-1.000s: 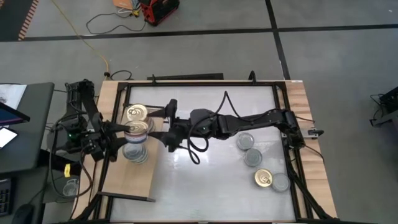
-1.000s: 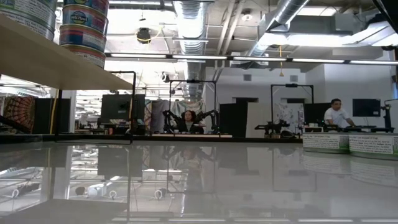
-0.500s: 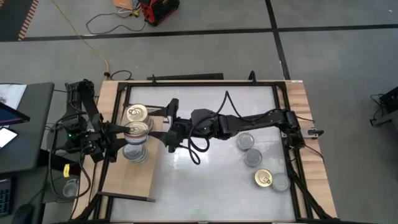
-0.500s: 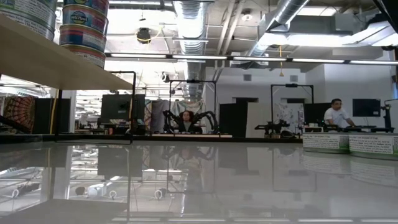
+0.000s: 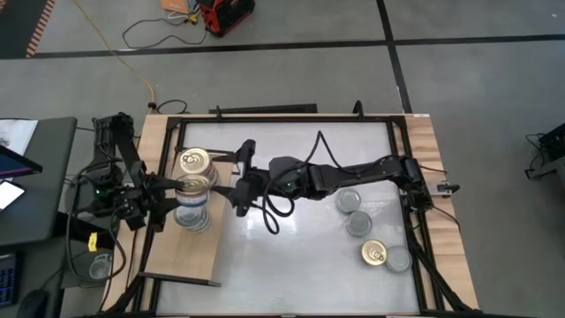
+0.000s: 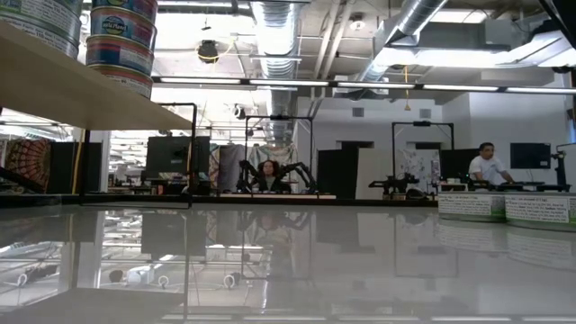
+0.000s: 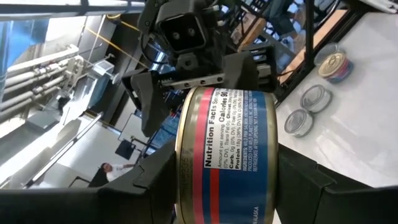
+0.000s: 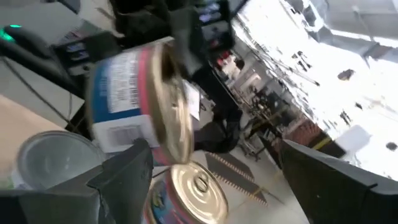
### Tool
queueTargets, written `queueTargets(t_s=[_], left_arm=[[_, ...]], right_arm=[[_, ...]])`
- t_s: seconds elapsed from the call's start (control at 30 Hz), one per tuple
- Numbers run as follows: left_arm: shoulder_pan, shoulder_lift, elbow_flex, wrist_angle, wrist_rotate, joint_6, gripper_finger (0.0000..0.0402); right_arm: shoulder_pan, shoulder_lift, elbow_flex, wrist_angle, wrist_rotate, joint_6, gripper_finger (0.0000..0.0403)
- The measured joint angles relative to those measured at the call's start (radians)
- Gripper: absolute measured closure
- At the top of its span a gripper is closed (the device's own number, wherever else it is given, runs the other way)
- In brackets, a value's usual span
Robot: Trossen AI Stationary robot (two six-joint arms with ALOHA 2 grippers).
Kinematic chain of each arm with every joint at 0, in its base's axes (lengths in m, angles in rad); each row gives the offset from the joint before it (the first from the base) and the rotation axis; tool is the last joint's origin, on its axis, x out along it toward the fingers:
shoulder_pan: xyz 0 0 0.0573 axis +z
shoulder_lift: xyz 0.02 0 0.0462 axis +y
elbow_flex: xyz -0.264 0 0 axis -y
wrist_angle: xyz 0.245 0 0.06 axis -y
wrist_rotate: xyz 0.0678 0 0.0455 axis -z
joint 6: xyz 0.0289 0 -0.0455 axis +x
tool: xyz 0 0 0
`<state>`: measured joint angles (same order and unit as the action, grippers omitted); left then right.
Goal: Stack canned seafood by type on shelf
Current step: Stack the green tuna can on top of the green tuna can on the shelf
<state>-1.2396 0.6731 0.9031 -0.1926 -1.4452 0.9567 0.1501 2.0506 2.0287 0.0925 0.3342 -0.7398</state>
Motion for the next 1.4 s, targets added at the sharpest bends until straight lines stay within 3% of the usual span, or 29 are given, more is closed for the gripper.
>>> queueTargets(t_s=[0.13,0.43,0.77,0.93,1.1,1.4], left_arm=[[0.0,0.0,0.0,0.0,-0.007,-0.004,0.0201],[0.0,0.001,0.0,-0.002,-0.032,0.015,0.0201],[0.016,-0.006,0.0,-0.053,-0.126,-0.029,0.0201],[0.05,-0.02,0.0,-0.09,-0.127,-0.091,0.0201],[0.06,-0.048,0.0,-0.108,-0.127,-0.095,0.0201],[0.059,-0.064,0.0,-0.109,-0.126,-0.056,0.0201]], right_arm=[[0.001,0.0,0.021,-0.043,0.015,0.025,0.0026],[0.036,-0.001,0.022,-0.152,0.015,-0.126,0.0026],[-0.02,0.0,0.009,-0.088,-0.036,-0.082,0.0026],[-0.029,-0.002,0.01,-0.028,-0.071,-0.019,0.0026],[-0.024,-0.002,0.009,-0.074,-0.072,-0.009,0.0026],[0.011,-0.002,0.009,-0.093,-0.072,-0.079,0.0026]])
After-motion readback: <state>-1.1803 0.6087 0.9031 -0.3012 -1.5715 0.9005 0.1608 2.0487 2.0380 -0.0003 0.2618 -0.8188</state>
